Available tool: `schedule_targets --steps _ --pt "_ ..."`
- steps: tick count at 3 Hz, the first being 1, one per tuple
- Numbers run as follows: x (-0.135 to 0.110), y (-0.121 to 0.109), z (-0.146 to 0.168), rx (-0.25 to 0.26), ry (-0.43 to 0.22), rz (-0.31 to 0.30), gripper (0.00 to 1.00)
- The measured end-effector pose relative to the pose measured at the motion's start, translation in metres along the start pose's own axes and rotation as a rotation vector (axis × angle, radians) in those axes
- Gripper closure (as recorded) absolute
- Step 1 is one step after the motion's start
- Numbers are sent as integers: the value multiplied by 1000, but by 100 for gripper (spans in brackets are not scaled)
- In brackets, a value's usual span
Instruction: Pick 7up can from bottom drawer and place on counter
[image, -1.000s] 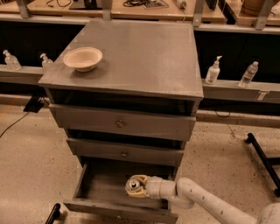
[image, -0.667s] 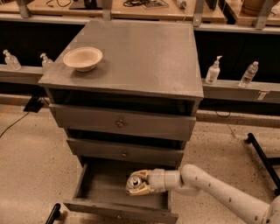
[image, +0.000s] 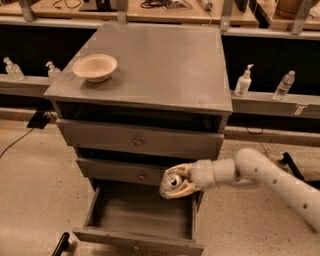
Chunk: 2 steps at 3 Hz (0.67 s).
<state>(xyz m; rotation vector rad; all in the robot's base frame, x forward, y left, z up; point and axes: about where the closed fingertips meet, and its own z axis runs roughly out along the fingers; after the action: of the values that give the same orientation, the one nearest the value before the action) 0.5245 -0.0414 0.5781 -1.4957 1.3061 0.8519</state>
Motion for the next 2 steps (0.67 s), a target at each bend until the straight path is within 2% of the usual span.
schedule_targets --steps 1,2 --pt "-88 -23 -60 41 23 -60 100" --pt "-174 -41 -102 80 61 -109 100"
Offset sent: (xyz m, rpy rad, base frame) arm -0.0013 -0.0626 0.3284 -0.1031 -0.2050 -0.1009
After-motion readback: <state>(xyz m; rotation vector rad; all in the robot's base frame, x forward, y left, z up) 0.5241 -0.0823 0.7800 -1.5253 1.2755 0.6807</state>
